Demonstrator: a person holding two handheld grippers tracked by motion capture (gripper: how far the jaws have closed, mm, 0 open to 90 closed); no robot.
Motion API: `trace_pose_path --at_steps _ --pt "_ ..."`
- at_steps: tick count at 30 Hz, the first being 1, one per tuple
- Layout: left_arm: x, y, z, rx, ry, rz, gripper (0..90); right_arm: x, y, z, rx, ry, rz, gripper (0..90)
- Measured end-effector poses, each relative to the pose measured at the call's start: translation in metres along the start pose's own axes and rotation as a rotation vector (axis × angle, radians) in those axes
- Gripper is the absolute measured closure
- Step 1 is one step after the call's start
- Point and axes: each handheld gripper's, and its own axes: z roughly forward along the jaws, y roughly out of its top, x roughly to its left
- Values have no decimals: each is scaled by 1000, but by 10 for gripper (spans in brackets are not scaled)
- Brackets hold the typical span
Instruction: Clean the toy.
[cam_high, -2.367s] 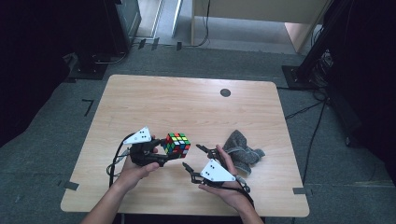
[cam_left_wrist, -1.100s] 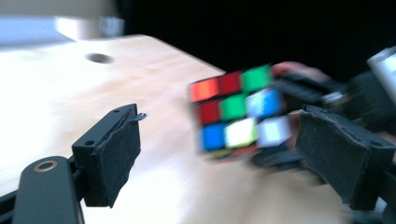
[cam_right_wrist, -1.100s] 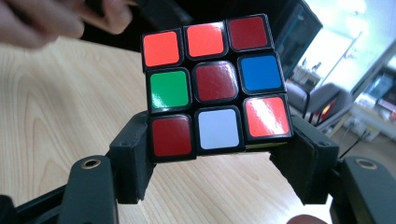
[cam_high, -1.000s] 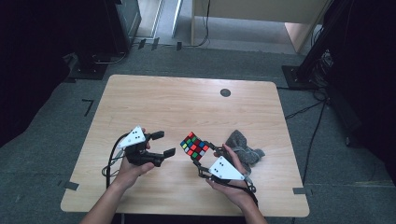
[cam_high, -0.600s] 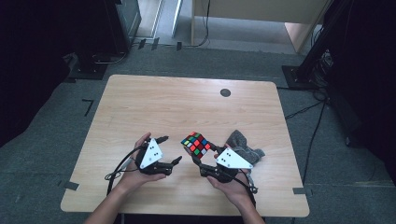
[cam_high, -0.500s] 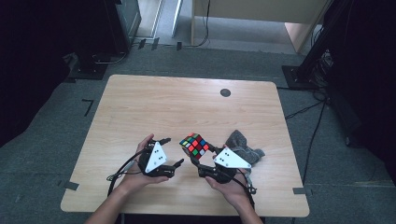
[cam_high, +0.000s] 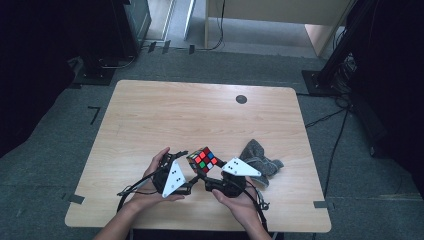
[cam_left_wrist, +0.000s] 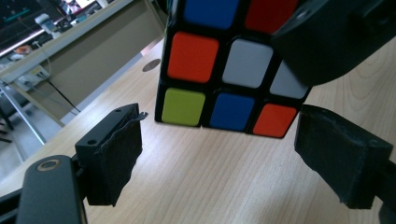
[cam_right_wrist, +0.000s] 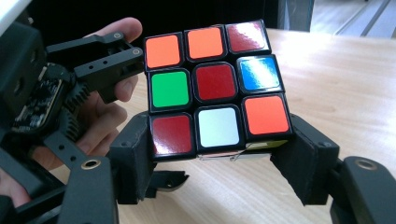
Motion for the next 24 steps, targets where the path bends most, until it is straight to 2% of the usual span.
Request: trace_pose_path --at_steps 2,5,9,11,15,17,19,21,24 --pt "-3 0 1 3 11 20 196 0 0 1 11 3 21 343" --pt "-6 0 1 -6 25 34 318 -1 -1 4 34 19 43 343" --pt "-5 -1 2 0 11 25 333 -4 -2 6 46 35 73 337" --pt "-2 -1 3 9 -5 -4 335 -7 -2 5 45 48 76 318" --pt "8 -4 1 17 -46 -95 336 -10 2 -2 -11 52 45 290" --pt "12 -5 0 21 -51 -123 337 -15 6 -8 -47 57 25 274" --pt "16 -7 -1 19 -61 -156 337 -21 10 -17 -75 27 35 296" --pt "20 -9 -2 24 -66 -177 337 -33 14 -27 -104 2 65 312" --pt "24 -11 -3 28 -62 -214 337 -53 14 -39 -119 -109 42 324"
